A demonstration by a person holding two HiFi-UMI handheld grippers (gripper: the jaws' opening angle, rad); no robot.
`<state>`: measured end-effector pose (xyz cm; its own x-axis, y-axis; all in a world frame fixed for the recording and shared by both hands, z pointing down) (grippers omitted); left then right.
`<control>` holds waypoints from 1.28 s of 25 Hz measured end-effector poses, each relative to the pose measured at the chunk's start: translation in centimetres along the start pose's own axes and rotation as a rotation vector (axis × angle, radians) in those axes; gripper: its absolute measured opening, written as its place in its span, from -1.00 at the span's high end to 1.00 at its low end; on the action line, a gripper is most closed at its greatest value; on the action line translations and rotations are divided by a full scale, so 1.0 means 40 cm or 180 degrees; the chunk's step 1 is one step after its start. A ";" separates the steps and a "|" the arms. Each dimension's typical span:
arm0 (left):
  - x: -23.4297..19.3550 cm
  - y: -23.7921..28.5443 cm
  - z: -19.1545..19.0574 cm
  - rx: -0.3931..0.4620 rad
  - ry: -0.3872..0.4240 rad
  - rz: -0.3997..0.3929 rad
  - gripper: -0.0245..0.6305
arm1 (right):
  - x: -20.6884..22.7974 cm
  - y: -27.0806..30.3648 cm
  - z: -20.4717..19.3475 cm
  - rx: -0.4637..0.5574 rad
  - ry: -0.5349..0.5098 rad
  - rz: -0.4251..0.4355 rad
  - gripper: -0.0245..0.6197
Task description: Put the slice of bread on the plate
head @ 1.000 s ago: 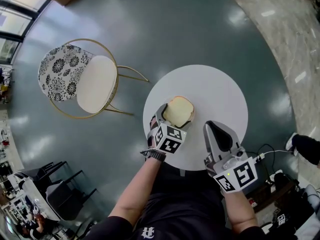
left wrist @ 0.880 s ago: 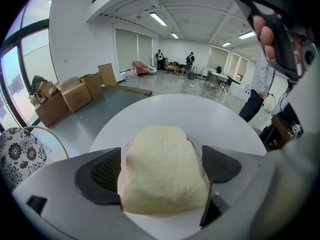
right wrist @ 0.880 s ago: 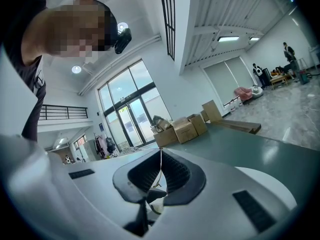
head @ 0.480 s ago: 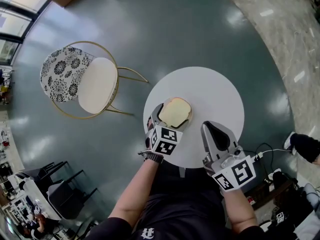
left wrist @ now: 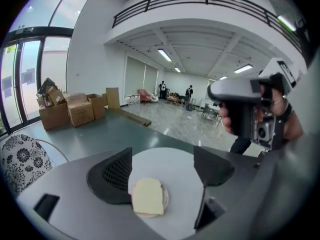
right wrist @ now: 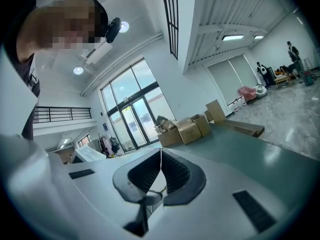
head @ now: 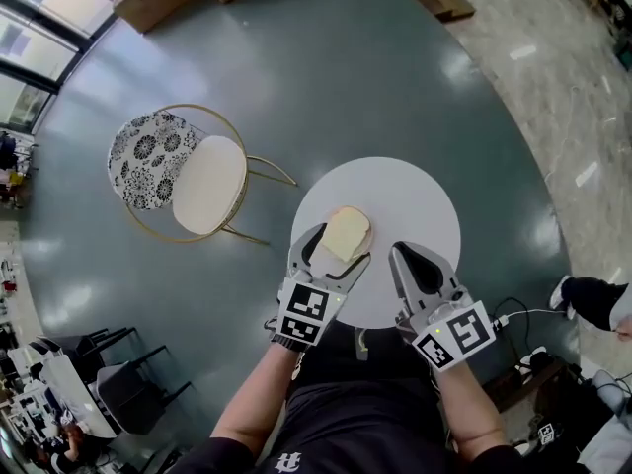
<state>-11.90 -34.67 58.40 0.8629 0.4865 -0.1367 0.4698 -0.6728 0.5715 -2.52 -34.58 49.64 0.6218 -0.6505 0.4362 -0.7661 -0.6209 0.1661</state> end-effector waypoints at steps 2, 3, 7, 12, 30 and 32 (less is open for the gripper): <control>0.035 -0.065 0.070 0.0214 -0.0004 -0.0027 -0.15 | -0.028 -0.014 0.040 0.0013 -0.0058 0.0038 0.90; 0.054 -0.095 0.104 0.0329 0.0000 -0.0038 -0.07 | -0.039 -0.023 0.060 0.0026 -0.0091 0.0056 0.90; 0.116 -0.198 0.221 0.0743 0.0051 -0.0045 0.36 | -0.081 -0.050 0.128 0.0077 -0.0254 0.0136 0.90; 0.166 -0.306 0.316 0.1059 0.0039 -0.0017 0.62 | -0.143 -0.084 0.177 0.0100 -0.0390 0.0233 0.90; 0.280 -0.477 0.462 0.1708 0.0086 0.0213 0.91 | -0.268 -0.185 0.339 0.0400 -0.0832 0.0414 0.90; 0.293 -0.490 0.471 0.1761 0.0097 0.0236 0.91 | -0.274 -0.195 0.345 0.0394 -0.0828 0.0424 0.90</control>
<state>-7.48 -26.29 30.37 0.8955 0.4370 -0.0842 0.4427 -0.8941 0.0678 -1.12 -28.65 31.36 0.5503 -0.8098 0.2035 -0.8279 -0.5609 0.0068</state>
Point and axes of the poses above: the fingertips, and each gripper's own axes: y forward along the fingers, x to its right, z out of its top, the point moved 2 cm from there along -y, backward along the fingers
